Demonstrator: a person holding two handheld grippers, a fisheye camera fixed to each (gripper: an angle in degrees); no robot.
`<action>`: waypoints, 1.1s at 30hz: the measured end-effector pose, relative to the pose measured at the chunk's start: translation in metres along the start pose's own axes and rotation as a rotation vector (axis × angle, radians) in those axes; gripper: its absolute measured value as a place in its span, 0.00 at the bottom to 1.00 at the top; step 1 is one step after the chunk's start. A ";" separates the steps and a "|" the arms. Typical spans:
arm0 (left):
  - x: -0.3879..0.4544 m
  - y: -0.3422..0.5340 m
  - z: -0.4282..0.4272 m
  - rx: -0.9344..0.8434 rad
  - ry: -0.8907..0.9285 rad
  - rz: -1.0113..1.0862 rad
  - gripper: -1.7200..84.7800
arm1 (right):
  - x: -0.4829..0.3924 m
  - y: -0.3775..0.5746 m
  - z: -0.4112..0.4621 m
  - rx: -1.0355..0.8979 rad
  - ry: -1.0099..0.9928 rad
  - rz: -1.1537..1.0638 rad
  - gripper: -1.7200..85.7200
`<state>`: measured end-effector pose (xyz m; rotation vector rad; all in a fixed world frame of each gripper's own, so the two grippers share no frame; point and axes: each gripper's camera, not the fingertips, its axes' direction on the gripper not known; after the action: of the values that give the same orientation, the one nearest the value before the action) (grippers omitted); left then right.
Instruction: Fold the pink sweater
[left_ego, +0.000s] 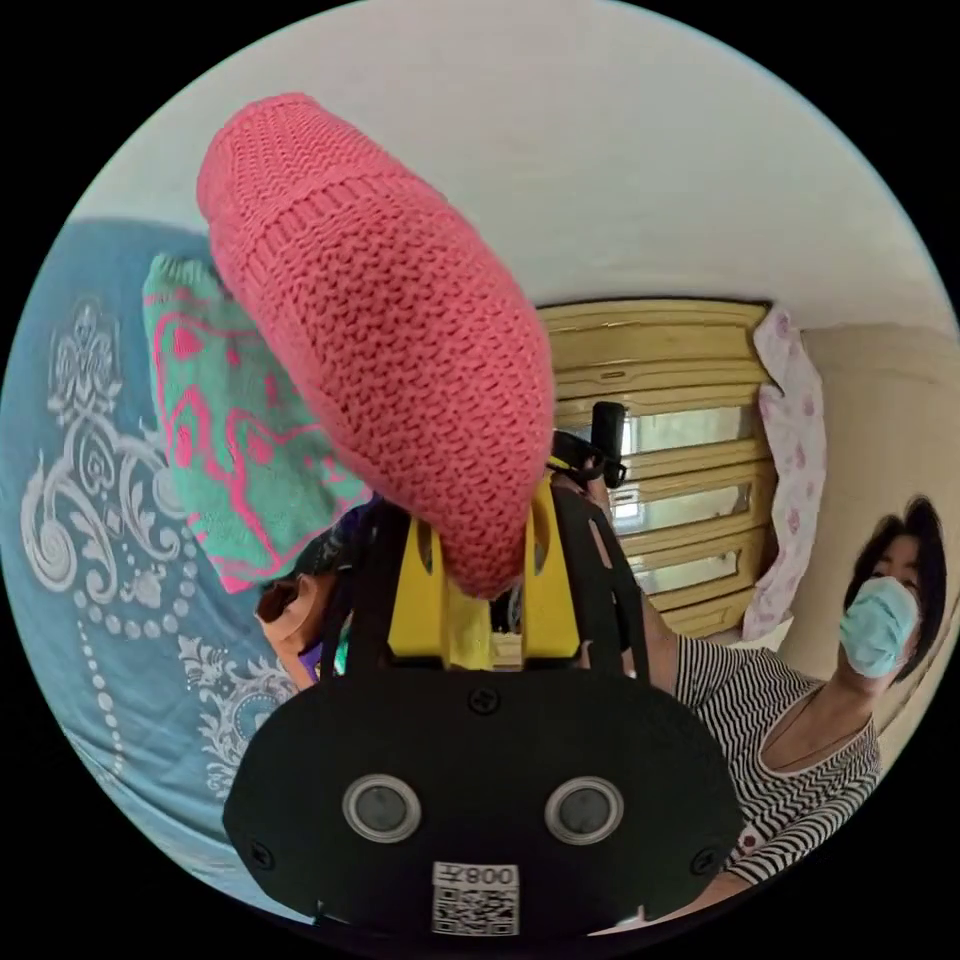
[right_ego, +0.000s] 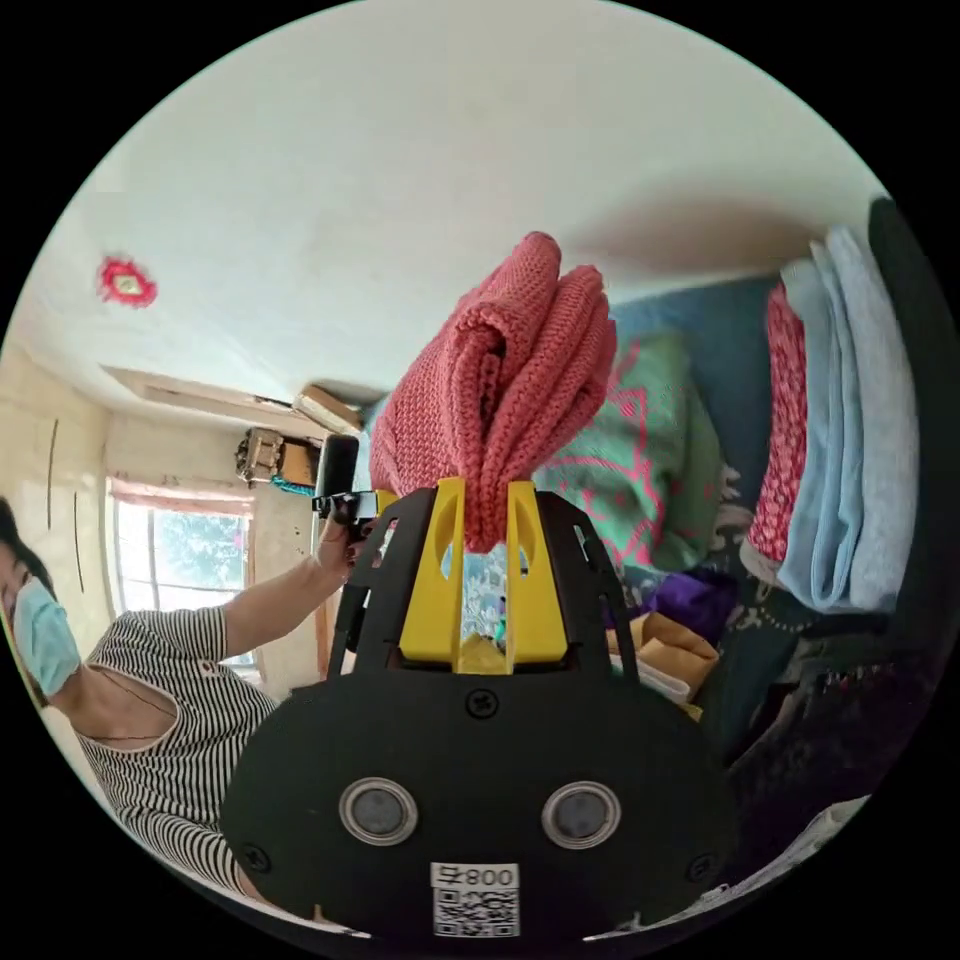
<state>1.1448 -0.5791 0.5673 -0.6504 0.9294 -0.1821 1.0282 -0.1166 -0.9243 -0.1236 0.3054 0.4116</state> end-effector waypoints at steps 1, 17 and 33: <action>-0.032 0.000 0.028 -0.035 -0.026 -0.109 0.17 | 0.040 0.003 0.018 -0.052 0.026 0.093 0.10; -0.026 -0.025 0.073 0.009 -0.200 -0.230 0.17 | 0.103 0.032 -0.013 0.133 0.132 0.107 0.04; 0.060 -0.153 0.199 -0.098 -0.572 0.098 0.10 | 0.099 -0.023 0.088 0.005 0.439 0.011 0.02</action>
<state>1.3580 -0.6378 0.7010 -0.6951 0.4175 0.1356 1.1470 -0.0848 -0.8713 -0.2075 0.7394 0.3920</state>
